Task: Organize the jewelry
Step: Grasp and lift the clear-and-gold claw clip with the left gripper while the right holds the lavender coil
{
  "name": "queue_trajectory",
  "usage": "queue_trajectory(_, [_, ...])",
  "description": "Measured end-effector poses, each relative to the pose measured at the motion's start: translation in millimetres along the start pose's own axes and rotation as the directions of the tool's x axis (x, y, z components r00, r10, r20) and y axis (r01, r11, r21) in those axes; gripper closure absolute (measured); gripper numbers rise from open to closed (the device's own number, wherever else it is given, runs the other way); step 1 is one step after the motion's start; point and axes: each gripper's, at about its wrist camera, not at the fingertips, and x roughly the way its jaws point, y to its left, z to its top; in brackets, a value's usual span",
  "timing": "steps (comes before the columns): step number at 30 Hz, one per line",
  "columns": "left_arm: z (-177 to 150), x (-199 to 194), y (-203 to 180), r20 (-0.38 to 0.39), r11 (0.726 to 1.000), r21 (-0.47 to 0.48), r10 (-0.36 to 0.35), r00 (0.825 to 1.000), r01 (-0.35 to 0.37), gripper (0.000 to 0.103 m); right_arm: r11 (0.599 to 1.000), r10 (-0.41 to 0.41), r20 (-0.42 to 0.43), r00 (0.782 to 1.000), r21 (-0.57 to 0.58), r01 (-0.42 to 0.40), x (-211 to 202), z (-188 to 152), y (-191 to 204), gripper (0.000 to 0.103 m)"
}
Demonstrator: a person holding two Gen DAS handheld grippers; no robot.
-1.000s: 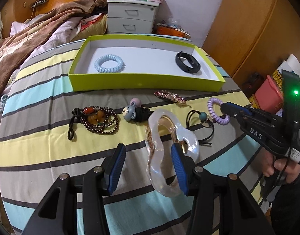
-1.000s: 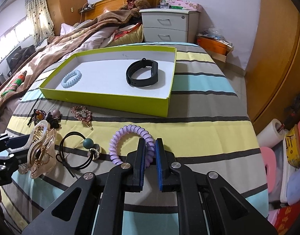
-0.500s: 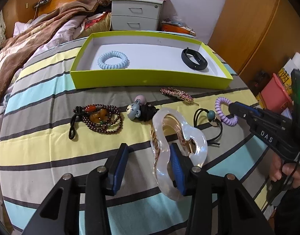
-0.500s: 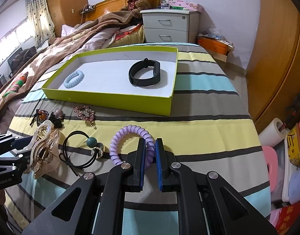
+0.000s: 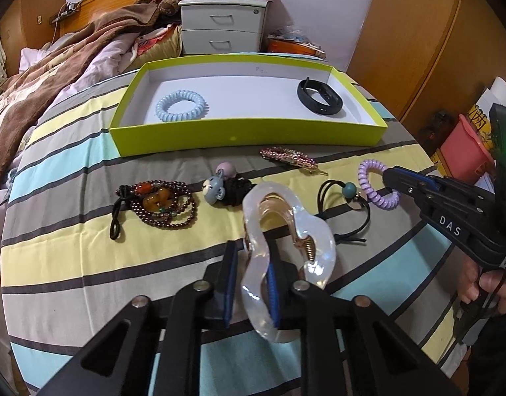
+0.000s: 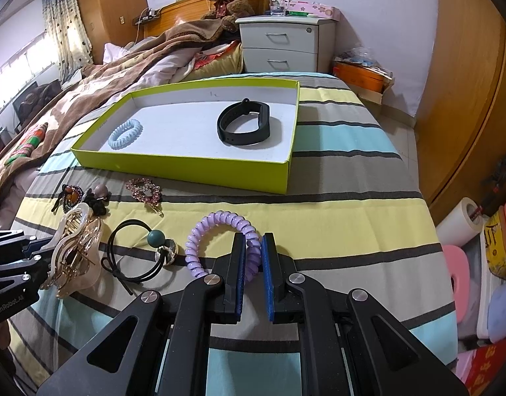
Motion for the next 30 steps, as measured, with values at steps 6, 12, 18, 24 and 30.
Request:
queue_trajectory(6, [-0.2,-1.4,-0.8,0.005,1.000,0.002,0.005,1.000,-0.005,0.090,1.000,0.001,0.003,1.000,0.004,-0.001,-1.6,0.6,-1.1,0.093])
queue_trajectory(12, [-0.7,-3.9,0.7,0.012,1.000,-0.008,0.011,1.000,-0.011,0.090,1.000,0.002,0.005,1.000,0.004,-0.002,-1.7,0.7,-1.0,0.093])
queue_trajectory(18, [-0.1,-7.9,3.5,0.022,1.000,-0.020,0.015,1.000,-0.014,0.090,1.000,0.006,0.016,1.000,0.005,-0.006,-8.0,3.0,-2.0,0.093])
queue_trajectory(24, [1.7,-14.7,5.4,0.036,0.999,-0.029,0.025,0.999,-0.024,0.090,1.000,0.000,0.029,1.000,0.007,0.000,-14.3,2.6,-2.1,0.093])
queue_trajectory(30, [3.2,-21.3,9.5,0.050,0.999,-0.042,0.035,0.998,-0.033,0.090,1.000,0.007,0.043,0.999,0.008,-0.008,-19.7,3.0,-0.9,0.093])
